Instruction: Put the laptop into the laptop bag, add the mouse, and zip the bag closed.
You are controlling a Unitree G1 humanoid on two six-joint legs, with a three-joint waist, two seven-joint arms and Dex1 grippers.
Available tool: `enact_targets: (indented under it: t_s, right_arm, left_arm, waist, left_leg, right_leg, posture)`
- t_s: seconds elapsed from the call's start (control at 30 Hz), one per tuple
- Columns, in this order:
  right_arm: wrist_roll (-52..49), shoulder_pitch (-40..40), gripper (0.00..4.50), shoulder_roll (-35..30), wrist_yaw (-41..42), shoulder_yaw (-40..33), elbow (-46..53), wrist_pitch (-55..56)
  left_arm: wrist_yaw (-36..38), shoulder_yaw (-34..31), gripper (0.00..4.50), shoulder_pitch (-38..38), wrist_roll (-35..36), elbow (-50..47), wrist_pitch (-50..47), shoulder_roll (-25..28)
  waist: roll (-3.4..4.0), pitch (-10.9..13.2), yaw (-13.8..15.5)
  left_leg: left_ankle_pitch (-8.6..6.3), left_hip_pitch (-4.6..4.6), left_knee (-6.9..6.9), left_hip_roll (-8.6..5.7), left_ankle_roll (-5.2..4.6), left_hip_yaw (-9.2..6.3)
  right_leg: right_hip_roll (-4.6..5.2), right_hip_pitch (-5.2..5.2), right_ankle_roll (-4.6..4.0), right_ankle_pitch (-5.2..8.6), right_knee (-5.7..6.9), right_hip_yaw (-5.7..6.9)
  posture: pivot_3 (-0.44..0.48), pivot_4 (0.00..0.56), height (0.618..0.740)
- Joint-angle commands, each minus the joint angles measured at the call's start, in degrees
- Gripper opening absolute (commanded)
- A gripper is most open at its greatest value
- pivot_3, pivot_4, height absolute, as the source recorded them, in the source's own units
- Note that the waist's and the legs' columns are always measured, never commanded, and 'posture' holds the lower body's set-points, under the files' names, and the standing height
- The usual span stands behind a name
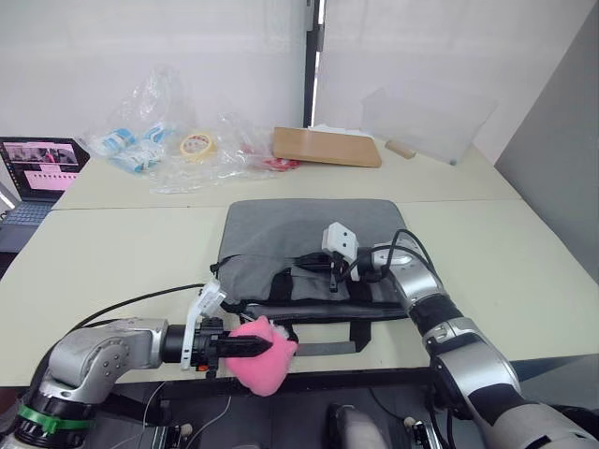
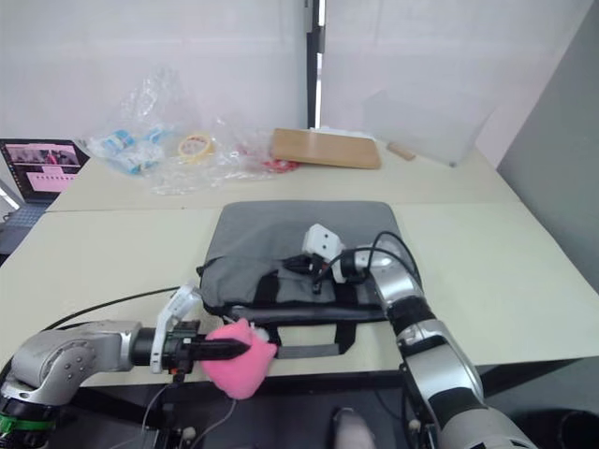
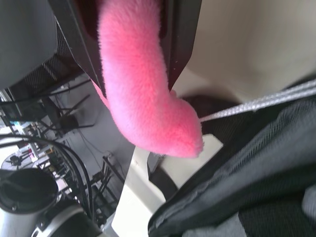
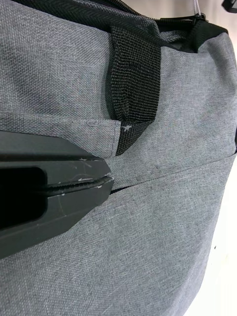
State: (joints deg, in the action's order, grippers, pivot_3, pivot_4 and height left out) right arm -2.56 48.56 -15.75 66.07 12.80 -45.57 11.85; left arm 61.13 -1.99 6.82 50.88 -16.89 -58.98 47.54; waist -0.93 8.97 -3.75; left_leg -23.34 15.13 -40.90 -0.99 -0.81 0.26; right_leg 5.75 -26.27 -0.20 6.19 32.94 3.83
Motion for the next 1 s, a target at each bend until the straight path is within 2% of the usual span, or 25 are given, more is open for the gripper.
enact_targets:
  t_s: [0.03, 0.17, 0.4, 0.7, 1.0]
  right_arm:
    - [-1.83, -2.3, 0.0, 0.11, 3.01, -0.53, 1.27, -3.31]
    - [-6.34, -1.96, 0.0, 0.36, 7.66, -2.28, 7.36, -6.54]
    - [-9.97, 1.69, 0.0, 0.62, 10.79, -3.25, 12.98, -12.71]
    - [-6.02, 4.37, 0.0, 3.08, 8.28, -1.72, 3.85, -6.56]
    - [2.32, 4.72, 0.0, 1.98, 3.98, 1.22, -8.35, 3.1]
  left_arm:
    - [3.9, -2.74, 0.04, -2.35, -0.4, 0.42, 2.67, 2.73]
    - [6.56, -5.09, 0.04, -7.28, -2.2, 1.4, 5.99, 5.9]
    - [6.96, -7.98, 0.04, -10.43, -1.4, 1.1, 6.65, 6.43]
    - [6.2, -8.44, 0.04, -11.8, -0.74, -0.31, 6.55, 5.68]
    - [5.05, -8.56, 0.04, -13.92, 1.7, -3.69, 4.83, 4.82]
  waist:
    - [0.02, 0.01, 0.02]
    - [0.14, 0.09, -0.07]
    - [0.38, 0.24, -0.19]
    - [0.44, 0.28, -0.14]
    - [0.43, 0.27, -0.19]
  left_leg:
    - [0.0, 0.01, 0.0, 0.0, 0.0, 0.0]
    - [0.0, 0.16, 0.09, 0.03, 0.0, -0.04]
    - [0.04, 0.65, 0.08, 0.02, 0.07, -0.02]
    - [0.03, 0.72, 0.11, 0.0, 0.09, -0.02]
    - [0.03, 0.63, 0.09, 0.0, 0.12, -0.01]
  right_leg:
    - [0.0, 0.0, 0.0, 0.0, -0.01, 0.0]
    - [-0.04, -0.16, 0.0, 0.0, -0.14, 0.08]
    - [-0.04, -0.98, -0.04, -0.02, -0.19, 0.21]
    - [-0.02, -0.99, -0.04, -0.02, -0.27, 0.27]
    - [0.0, -0.88, -0.04, -0.02, -0.21, 0.24]
  posture:
    - [0.0, 0.15, 0.74]
    - [0.0, 0.15, 0.74]
    - [0.0, 0.15, 0.74]
    - [0.0, 0.15, 0.74]
    - [0.0, 0.15, 0.74]
